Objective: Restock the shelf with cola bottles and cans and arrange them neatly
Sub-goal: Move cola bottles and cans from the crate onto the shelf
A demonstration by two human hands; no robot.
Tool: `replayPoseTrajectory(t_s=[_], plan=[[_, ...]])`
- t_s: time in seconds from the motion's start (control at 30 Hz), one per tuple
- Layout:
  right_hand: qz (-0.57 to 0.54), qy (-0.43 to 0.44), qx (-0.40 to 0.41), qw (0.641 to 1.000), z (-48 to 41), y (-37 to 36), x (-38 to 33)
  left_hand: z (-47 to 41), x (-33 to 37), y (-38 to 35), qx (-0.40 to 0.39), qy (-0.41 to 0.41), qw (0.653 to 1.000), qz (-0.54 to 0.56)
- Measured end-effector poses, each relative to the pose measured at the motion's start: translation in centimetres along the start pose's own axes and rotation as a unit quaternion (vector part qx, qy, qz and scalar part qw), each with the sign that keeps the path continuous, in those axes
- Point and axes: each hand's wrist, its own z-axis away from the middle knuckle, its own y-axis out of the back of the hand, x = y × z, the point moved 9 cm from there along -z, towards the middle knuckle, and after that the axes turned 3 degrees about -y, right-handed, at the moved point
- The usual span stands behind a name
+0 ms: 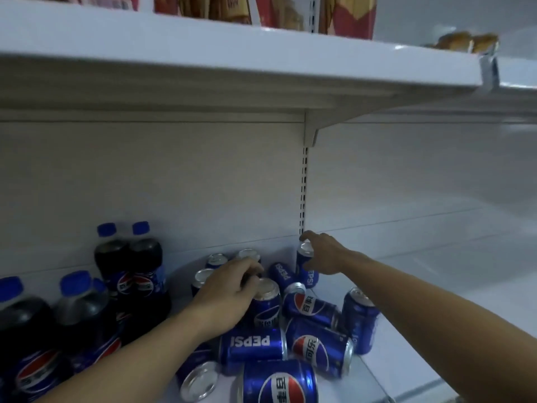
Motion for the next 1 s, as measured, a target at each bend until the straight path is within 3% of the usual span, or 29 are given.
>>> replayPoseTrajectory(t_s=[0.2, 0.4, 0.63, 0.7, 0.83, 1.0], plan=[[0.080, 0.065, -0.020, 0.995, 9.5, 1.8, -7.3, 6.0, 3.9, 7.5, 0.073, -0.029, 0.996, 0.037], [0.089, 0.201, 0.013, 0.975, 18.8, 3.0, -22.2, 17.3, 3.9, 19.5, 0.156, -0.010, 0.988, -0.014], [0.102, 0.414, 0.032, 0.904, 30.4, 0.3, -43.7, 36.8, -0.2, 33.9, 0.298, 0.089, 0.950, -0.031], [0.099, 0.466, 0.017, 0.879, 33.5, -1.6, -49.3, 43.1, -1.6, 37.3, 0.365, 0.138, 0.921, -0.004], [0.103, 0.565, -0.027, 0.818, 41.6, -7.5, -60.6, 58.4, -3.5, 42.7, 0.535, 0.193, 0.821, 0.045], [0.124, 0.689, -0.051, 0.713, 53.8, -15.8, -71.2, 76.7, -3.2, 44.4, 0.657, 0.270, 0.701, 0.061]])
